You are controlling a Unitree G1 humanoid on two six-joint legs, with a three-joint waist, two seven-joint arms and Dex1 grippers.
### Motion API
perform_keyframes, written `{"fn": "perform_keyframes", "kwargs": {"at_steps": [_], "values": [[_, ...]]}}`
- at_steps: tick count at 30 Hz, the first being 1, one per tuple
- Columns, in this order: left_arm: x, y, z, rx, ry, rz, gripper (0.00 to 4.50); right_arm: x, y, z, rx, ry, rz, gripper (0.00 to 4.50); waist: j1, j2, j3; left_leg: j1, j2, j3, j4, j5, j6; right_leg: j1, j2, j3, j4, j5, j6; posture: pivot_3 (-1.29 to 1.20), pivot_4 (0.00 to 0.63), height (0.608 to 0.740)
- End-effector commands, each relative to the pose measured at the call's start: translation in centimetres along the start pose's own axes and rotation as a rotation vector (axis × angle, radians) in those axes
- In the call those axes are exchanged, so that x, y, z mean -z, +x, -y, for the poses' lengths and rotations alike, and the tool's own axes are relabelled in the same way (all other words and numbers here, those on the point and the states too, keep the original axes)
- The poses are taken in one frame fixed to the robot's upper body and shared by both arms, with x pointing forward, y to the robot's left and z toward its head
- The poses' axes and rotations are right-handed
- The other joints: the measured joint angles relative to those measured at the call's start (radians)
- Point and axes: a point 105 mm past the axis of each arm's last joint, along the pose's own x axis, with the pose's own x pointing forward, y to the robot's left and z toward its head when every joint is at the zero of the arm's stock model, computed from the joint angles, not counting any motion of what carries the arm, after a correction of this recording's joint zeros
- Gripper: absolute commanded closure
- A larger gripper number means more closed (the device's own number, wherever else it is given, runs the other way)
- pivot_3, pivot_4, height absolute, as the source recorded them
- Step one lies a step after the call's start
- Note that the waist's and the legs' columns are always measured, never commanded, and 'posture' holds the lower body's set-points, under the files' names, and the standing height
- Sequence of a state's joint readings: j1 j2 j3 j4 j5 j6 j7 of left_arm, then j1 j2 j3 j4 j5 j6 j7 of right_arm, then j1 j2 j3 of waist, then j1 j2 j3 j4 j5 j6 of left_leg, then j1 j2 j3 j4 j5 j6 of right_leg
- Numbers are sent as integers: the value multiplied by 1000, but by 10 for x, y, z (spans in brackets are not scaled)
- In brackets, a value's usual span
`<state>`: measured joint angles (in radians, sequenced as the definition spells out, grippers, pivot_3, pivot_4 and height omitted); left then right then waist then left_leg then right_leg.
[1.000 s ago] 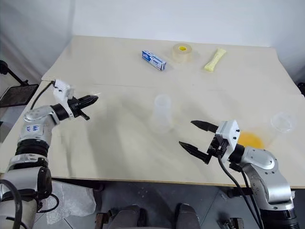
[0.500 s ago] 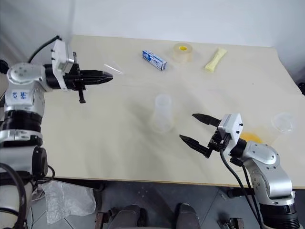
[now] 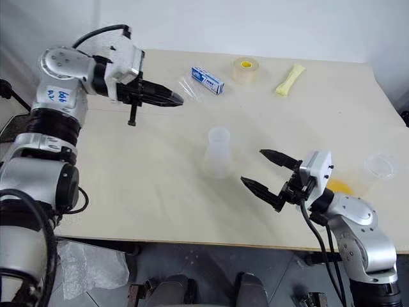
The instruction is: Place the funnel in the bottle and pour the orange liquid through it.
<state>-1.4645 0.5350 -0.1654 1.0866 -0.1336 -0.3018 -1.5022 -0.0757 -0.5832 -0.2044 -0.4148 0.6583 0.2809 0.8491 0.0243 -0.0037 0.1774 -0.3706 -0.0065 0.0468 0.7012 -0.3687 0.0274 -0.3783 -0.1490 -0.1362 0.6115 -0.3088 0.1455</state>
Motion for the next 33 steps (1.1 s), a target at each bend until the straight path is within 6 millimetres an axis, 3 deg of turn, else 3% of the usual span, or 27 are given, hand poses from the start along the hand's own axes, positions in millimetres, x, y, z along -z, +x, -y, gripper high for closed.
{"fn": "perform_keyframes", "kwargs": {"at_steps": [1,15,26,29,33], "values": [[-10,3,6,130,83,-29,4478,-12,1,-5,6,-47,44,0,-1,0,0,0,0,0,0,0,0,0,0,0,0,0,0,0,150,740],[-1,26,9,232,230,-205,4478,-10,3,-9,54,-60,57,0,1,0,0,0,0,2,0,0,0,-1,0,0,0,0,0,0,150,740],[-10,42,8,292,317,-244,4478,-1,-1,-9,80,-64,64,0,0,0,0,0,0,2,0,0,0,-1,0,0,0,0,0,0,150,740],[-11,46,8,306,340,-260,3800,1,-3,-10,89,-66,61,0,0,0,0,-1,0,2,0,0,1,-1,0,0,-1,0,0,0,150,740],[-15,49,8,318,350,-251,2533,3,-6,-9,101,-70,56,0,0,0,0,-1,0,2,0,0,1,-1,0,0,0,0,0,0,150,740]]}}
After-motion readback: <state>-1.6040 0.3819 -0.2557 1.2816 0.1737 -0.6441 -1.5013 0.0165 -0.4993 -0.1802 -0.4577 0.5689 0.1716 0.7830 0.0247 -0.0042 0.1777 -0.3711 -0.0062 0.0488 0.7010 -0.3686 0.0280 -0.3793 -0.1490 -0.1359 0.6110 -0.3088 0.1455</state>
